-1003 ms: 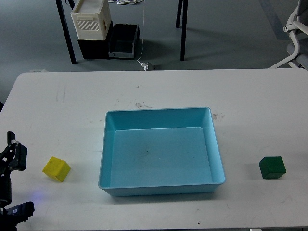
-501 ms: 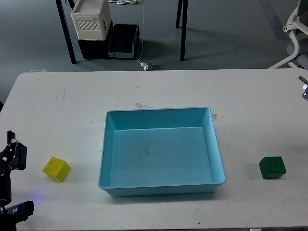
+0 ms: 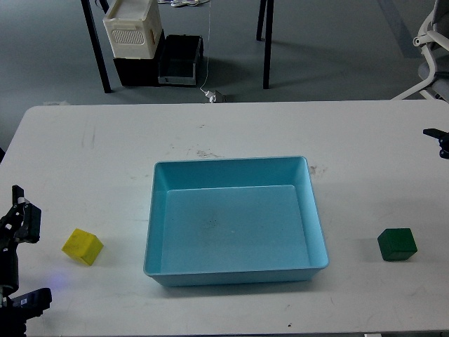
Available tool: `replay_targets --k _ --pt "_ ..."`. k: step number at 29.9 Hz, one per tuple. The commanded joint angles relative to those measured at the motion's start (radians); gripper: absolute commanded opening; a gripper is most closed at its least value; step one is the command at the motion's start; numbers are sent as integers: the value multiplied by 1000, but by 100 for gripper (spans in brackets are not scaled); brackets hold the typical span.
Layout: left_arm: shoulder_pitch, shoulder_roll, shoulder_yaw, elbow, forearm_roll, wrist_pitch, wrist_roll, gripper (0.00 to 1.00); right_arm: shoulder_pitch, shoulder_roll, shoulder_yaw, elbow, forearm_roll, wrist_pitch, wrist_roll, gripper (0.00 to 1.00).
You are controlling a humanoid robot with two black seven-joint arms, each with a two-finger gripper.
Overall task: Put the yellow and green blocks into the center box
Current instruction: 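Move the right gripper down over the dark green cube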
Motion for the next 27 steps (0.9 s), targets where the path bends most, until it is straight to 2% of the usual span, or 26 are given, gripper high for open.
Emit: replay_targets --k 1,6,13,19,22,27 --pt "-6 0 2 1 0 0 0 100 180 27 -224 -2 -125 3 -46 100" --pt "-20 0 5 1 0 0 2 100 364 79 -461 -1 -277 50 -94 100" --pt "-19 0 6 1 0 0 2 100 613 152 -748 -6 -466 299 -99 100" --pt "-17 -4 8 1 1 0 2 100 629 185 -777 -10 -544 561 -97 100" --pt "-17 -4 8 1 1 0 2 100 623 208 -789 -13 -618 656 -93 100" --pt "-16 -6 8 1 1 0 2 100 621 210 -783 -59 -629 670 -88 100"
